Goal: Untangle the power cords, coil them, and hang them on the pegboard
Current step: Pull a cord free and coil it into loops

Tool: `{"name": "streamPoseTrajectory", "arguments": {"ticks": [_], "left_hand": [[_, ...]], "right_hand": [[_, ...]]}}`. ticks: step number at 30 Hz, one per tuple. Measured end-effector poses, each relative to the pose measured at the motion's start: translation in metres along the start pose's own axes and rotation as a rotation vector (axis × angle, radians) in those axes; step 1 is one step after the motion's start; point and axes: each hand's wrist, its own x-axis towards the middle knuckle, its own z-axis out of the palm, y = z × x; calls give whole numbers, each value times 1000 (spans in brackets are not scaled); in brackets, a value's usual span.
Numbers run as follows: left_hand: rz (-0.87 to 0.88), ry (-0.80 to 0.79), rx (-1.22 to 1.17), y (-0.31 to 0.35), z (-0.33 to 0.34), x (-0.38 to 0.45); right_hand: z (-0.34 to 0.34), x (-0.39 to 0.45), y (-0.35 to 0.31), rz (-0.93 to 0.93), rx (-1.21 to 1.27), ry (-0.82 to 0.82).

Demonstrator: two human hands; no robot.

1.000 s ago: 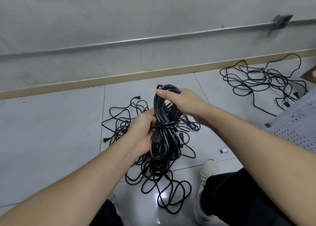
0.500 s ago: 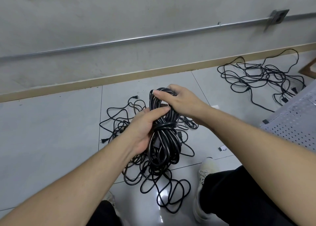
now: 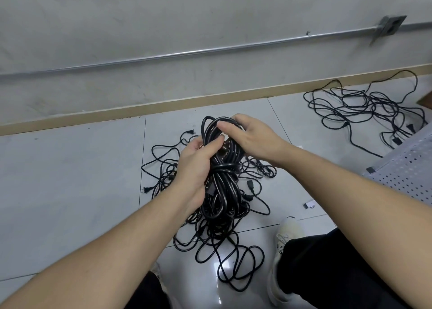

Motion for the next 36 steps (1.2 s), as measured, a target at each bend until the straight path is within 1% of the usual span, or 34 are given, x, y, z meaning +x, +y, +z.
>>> {"name": "streamPoseTrajectory", "arguments": {"ticks": [2, 5, 9, 15, 17, 19, 20, 22, 23, 25, 27, 32, 36], "left_hand": [[0, -31, -32, 3, -1, 1], [-6, -61, -71, 4, 0, 2], [-56, -135, -135, 8, 3, 4], [-97, -147, -154, 6, 9, 0], [-109, -139, -163, 4, 9, 1], [-80, -99, -116, 3, 7, 3], [-53, -72, -87, 2, 6, 5], [4, -7, -42, 1, 0, 9], [35, 24, -22, 0, -2, 12], [79, 60, -2, 0, -5, 16], [102, 82, -3, 1, -6, 17], [180, 77, 124, -2, -9, 20], [261, 70, 251, -5, -12, 22]], "right_hand": [[-1, -2, 3, 31, 79, -36], [-3, -2, 8, 33, 133, -57], [-7, -2, 9, 86, 223, -91], [-7, -3, 11, 150, 197, -120], [-2, -4, 12, 179, 175, -105], [2, -4, 16, 157, 136, -38], [2, -3, 18, 115, 119, 18], [-2, -2, 18, -31, 65, 116], [-5, -3, 18, -116, 16, 119], [-9, -5, 18, -240, -127, 8], [-5, -7, 19, -256, -235, -97], [3, 3, 19, -256, -357, -63], [1, 1, 12, -203, -574, -121]]}}
